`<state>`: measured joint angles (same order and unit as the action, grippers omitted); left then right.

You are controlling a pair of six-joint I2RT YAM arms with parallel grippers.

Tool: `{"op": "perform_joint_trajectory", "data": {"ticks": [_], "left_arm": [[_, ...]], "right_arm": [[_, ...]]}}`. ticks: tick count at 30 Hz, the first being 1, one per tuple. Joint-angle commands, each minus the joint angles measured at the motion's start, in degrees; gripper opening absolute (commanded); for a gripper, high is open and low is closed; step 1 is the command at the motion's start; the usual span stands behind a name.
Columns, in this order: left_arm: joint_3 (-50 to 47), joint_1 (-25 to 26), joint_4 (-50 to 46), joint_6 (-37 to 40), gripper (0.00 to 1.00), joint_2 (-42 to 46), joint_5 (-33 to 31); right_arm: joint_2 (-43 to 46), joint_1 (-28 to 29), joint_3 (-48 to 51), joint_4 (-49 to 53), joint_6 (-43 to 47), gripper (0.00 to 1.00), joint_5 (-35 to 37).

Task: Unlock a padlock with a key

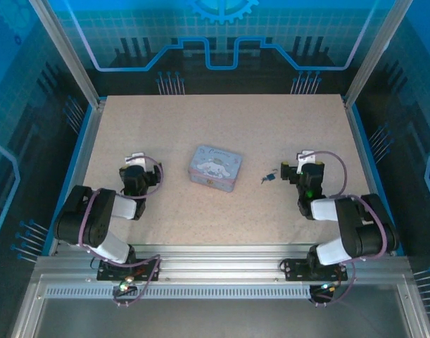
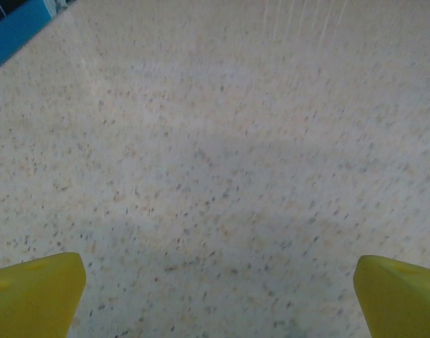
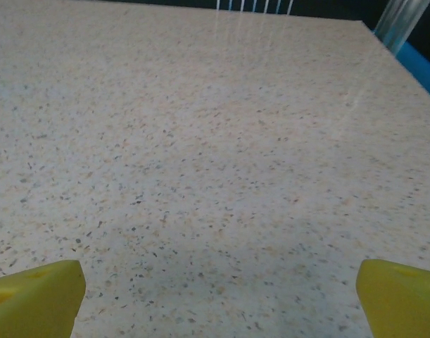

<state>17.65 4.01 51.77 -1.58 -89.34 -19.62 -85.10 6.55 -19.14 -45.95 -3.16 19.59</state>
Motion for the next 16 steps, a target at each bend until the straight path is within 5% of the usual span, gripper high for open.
{"op": "perform_joint_trajectory", "data": {"ticks": [1,16], "left_arm": [[2.17,-0.23,5.59,1.52,0.99,0.25,1.80],[2.94,0.56,4.70,2.02,0.99,0.04,0.62]], "right_arm": [[-1.37,-0.44,-4.05,-1.43,1.43,1.00,-2.68],[-1.04,-1.63,-4.77,1.12,1.92,1.00,-7.91]]}}
